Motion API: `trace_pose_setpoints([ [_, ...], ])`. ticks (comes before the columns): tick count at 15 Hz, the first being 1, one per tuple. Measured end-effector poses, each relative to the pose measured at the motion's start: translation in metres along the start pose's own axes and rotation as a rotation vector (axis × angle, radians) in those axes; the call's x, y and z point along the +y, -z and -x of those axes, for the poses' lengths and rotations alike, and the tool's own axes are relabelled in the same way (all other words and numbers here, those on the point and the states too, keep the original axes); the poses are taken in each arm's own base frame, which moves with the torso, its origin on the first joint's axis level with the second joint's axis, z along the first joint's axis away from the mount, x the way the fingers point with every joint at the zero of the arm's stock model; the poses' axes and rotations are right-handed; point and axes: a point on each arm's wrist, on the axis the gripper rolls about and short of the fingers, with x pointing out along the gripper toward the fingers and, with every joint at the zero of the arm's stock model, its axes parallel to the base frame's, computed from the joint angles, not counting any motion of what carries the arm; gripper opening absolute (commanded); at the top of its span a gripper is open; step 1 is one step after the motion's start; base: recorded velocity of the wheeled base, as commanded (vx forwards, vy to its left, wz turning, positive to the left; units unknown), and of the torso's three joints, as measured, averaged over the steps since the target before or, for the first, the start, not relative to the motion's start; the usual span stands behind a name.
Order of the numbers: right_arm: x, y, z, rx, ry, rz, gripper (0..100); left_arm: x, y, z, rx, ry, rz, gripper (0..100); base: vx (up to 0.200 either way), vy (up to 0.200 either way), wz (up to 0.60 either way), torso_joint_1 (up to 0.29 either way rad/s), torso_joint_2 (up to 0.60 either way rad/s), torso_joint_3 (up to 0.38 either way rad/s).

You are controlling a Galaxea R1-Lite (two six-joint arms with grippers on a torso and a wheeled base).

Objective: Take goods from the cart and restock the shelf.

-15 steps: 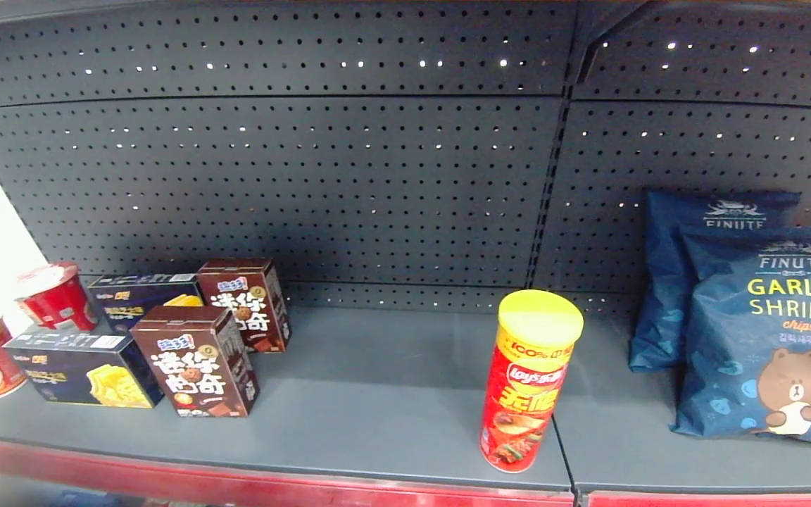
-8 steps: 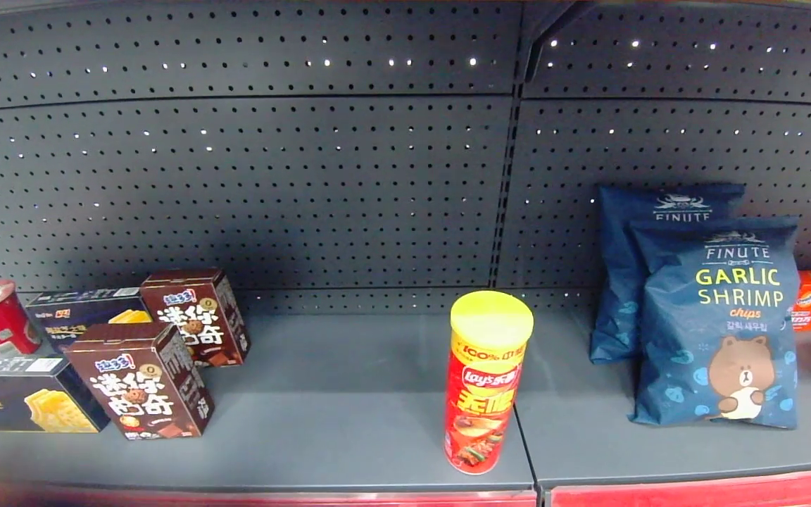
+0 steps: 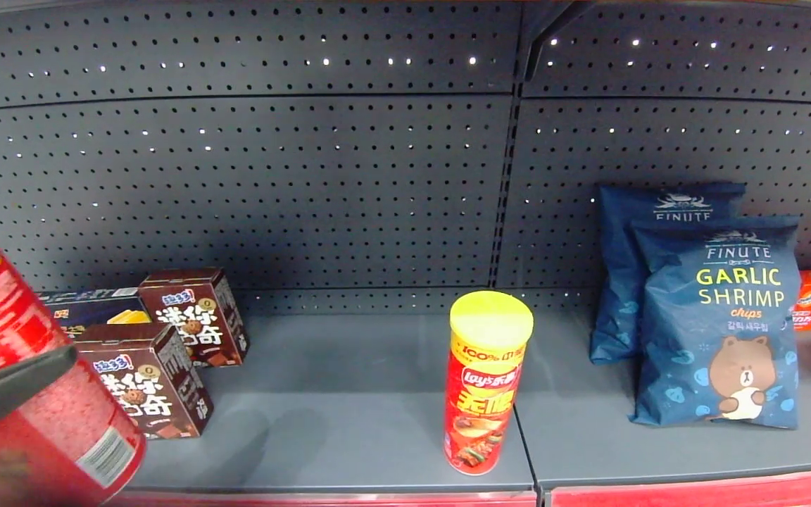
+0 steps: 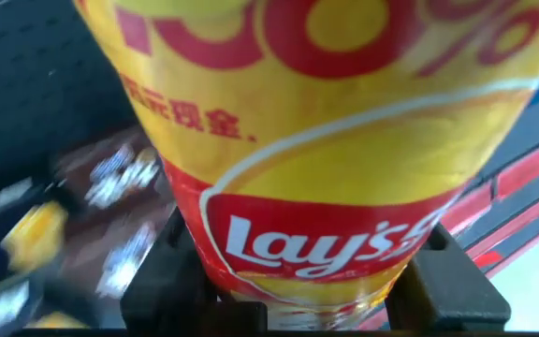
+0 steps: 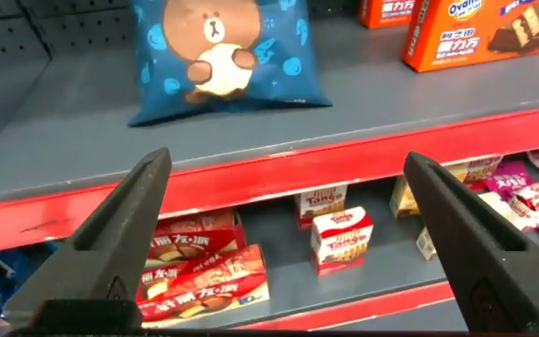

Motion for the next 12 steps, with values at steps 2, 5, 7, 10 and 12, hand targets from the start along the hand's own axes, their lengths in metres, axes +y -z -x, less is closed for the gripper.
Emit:
trace_pose_setpoints([
  [2,0.0,0.003,0.0,0.027,-0.016,0.029,100,0.006,-0.004,-0.03,-0.003,0.037,0.016,0,0.0,0.0,0.0,0.0,0.0,0.0],
  [5,0.001,0.003,0.0,0.037,-0.041,0.069,100,0.011,-0.002,-0.078,-0.001,0.043,0.019,0,0.0,0.0,0.0,0.0,0.0,0.0],
  [7,0.001,0.003,0.0,0.036,-0.041,0.07,100,0.005,0.002,-0.112,-0.013,0.007,0.034,0,0.0,0.0,0.0,0.0,0.0,0.0],
  [10,0.001,0.003,0.0,0.036,-0.043,0.069,100,-0.012,0.016,-0.157,0.011,-0.023,0.074,0,0.0,0.0,0.0,0.0,0.0,0.0],
  [12,0.001,0.003,0.0,0.036,-0.042,0.069,100,-0.02,0.026,-0.18,0.029,-0.029,0.076,0,0.0,0.0,0.0,0.0,0.0,0.0],
])
